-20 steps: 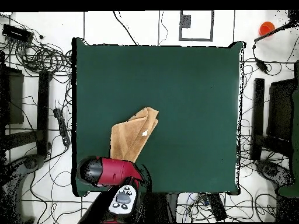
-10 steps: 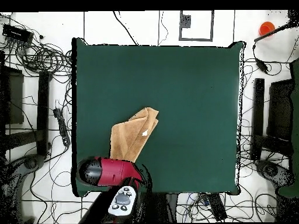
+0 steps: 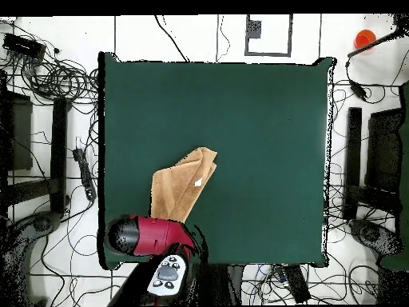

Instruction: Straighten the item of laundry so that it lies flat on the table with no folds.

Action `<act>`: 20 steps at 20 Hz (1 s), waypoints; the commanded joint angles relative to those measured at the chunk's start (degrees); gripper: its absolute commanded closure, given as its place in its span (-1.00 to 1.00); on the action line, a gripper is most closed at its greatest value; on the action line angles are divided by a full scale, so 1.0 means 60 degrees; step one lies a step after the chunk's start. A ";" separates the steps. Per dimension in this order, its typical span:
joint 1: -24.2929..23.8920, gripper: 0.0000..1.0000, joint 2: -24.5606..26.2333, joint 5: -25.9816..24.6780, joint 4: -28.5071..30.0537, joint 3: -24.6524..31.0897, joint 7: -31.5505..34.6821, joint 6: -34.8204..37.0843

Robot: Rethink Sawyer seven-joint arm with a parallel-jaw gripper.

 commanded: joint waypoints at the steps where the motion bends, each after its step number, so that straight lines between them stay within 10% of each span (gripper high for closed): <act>1: 0.0202 -1.00 0.0187 -0.0203 -0.0287 0.0318 0.1496 -0.0636; 20: 0.0191 -1.00 0.0501 -0.0409 -0.0891 -0.0309 0.1605 -0.0254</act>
